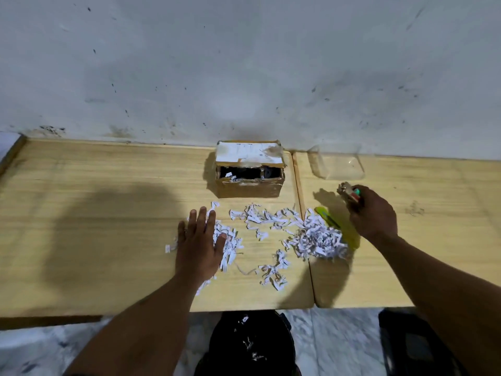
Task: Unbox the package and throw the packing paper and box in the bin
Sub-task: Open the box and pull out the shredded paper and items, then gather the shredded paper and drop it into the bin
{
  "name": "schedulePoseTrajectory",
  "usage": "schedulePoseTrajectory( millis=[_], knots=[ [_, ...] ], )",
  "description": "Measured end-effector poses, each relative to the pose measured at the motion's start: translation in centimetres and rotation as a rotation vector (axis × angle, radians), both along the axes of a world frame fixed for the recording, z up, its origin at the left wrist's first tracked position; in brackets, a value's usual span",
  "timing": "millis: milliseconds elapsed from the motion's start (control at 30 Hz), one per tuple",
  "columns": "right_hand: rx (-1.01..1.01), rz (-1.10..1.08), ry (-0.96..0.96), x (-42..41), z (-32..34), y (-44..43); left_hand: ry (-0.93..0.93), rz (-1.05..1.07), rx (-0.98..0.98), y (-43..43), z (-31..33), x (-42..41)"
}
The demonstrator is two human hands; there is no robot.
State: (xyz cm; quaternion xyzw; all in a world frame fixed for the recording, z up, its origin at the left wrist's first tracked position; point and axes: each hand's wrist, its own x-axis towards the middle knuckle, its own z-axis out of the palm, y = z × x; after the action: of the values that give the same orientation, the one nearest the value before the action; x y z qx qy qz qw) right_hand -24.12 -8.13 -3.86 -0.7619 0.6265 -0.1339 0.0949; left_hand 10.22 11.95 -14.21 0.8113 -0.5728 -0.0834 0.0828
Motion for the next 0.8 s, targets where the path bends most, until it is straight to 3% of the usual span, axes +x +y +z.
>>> schedulePoseTrajectory(
  millis=[200,333,800],
  knots=[
    [0.166,-0.335,0.251,-7.3,-2.3,1.0,0.004,0.002,-0.004,-0.1,-0.1,-0.1],
    [0.177,-0.438,0.226,-8.0,-3.6,1.7,0.003,0.014,-0.011,-0.1,-0.3,-0.2],
    [0.292,-0.413,0.284,-5.9,-5.6,1.8,0.02,0.011,-0.021,0.0,-0.1,-0.2]
  ],
)
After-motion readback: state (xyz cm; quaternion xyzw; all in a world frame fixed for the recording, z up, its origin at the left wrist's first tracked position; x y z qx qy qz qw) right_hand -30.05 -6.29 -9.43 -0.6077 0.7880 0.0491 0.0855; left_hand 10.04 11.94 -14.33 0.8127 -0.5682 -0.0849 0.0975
